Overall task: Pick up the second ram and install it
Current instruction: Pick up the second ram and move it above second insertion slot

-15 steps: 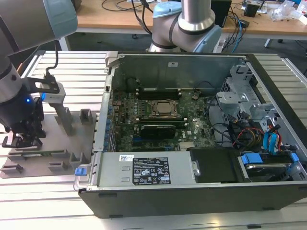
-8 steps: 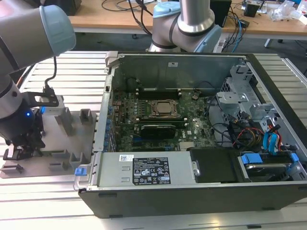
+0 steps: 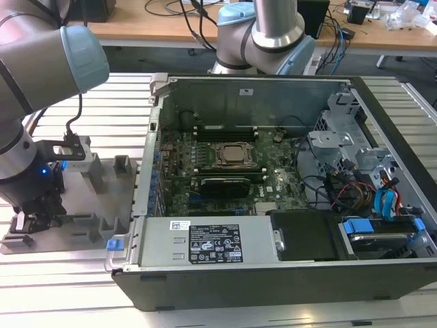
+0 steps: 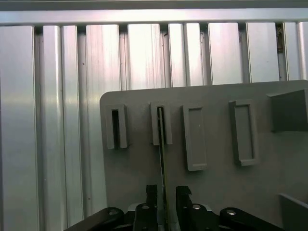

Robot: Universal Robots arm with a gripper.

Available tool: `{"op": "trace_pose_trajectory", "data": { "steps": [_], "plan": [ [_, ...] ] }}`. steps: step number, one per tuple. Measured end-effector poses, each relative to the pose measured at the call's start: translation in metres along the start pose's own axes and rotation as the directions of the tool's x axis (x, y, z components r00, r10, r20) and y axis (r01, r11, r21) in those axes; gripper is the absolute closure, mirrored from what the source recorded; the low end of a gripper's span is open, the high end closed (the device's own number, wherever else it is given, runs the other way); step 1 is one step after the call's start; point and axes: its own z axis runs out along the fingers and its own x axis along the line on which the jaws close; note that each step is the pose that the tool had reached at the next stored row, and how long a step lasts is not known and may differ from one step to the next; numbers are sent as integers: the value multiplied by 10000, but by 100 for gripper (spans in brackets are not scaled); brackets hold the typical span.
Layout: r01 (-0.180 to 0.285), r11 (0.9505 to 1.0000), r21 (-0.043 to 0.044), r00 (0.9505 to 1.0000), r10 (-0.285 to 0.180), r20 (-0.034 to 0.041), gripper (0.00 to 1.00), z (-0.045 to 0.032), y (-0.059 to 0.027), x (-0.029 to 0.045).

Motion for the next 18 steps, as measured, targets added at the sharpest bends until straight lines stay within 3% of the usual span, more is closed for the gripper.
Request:
{"op": "trace_pose_trajectory", "data": {
  "steps": [1,3,10,12,14,16,18],
  "plan": [
    [1,10000,-2,10000,-1,6,71,-1,0,1],
    [2,10000,-2,10000,-2,14,86,0,0,0],
    [5,10000,-3,10000,-5,44,86,-1,0,1],
    [662,9978,-39,9978,-662,17,86,0,0,1],
    [1432,9897,-84,9897,-1432,-12,86,1,0,1],
    [1474,9890,-86,9891,-1475,-15,86,2,-1,1],
    [939,9956,-55,9956,-939,3,86,5,-1,1]
  ]
}}
